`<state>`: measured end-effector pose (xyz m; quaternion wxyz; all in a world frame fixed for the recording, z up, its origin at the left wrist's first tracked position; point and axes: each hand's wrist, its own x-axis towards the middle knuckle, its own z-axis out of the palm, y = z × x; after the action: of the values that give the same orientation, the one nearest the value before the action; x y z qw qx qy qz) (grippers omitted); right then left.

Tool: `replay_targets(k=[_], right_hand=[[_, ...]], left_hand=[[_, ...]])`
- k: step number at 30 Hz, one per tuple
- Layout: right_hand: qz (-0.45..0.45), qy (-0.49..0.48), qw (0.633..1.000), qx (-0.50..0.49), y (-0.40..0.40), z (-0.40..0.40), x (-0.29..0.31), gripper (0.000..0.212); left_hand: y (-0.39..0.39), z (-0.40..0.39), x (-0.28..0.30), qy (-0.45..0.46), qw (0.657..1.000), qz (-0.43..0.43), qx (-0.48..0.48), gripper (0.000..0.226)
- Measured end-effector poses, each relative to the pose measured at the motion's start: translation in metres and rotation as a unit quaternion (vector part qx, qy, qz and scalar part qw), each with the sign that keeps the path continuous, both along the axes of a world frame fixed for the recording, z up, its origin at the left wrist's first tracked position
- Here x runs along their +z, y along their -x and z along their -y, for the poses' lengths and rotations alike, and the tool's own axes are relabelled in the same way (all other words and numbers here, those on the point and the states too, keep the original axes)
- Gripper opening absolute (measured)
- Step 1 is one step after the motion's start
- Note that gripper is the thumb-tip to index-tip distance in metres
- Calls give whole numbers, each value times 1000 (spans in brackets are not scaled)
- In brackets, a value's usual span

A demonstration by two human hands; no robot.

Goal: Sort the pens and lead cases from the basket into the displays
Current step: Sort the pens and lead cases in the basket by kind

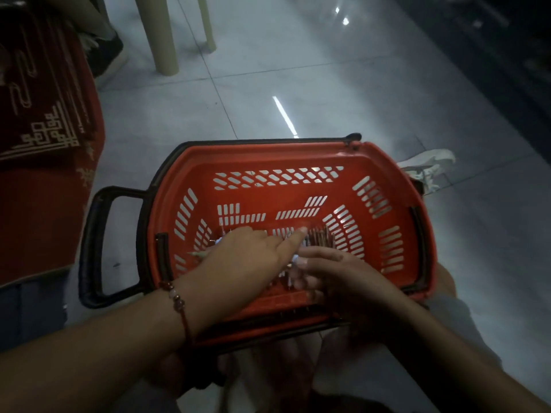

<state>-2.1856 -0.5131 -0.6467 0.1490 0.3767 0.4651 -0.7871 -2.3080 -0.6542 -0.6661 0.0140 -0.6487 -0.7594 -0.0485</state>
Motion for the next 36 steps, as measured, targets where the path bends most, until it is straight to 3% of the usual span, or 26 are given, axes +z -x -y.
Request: replay_targets(k=[3, 8, 13, 16, 21, 25, 30, 36], right_hand=[[-11, -26, 998, -50, -2, 8, 0, 14], [-35, -91, 989, -111, -6, 3, 1, 16], [-33, -89, 980, -177, -18, -17, 10, 13], [-63, -81, 972, -212, -22, -15, 10, 10], [-92, -115, 974, -171, -22, -1, 11, 29], [-55, -156, 958, -235, -22, -15, 13, 25], [18, -138, 943, -301, -15, -46, -4, 18], [140, -76, 976, -150, 8, -66, -78, 21]], left_hand=[[-7, -4, 11, 15, 1000, 18, 0, 74], [-5, -10, 10, 5, 999, -4, 44, 71], [-5, -18, 24, 18, 998, 8, 63, 28], [-12, -23, 31, 6, 997, 39, 63, 22], [-20, -30, 36, -11, 996, 72, 51, 41], [-20, -30, 37, -5, 997, 43, 57, 46], [-11, -17, 34, 0, 988, 98, 117, 37], [-1, 2, 23, 36, 976, 151, 153, 14]])
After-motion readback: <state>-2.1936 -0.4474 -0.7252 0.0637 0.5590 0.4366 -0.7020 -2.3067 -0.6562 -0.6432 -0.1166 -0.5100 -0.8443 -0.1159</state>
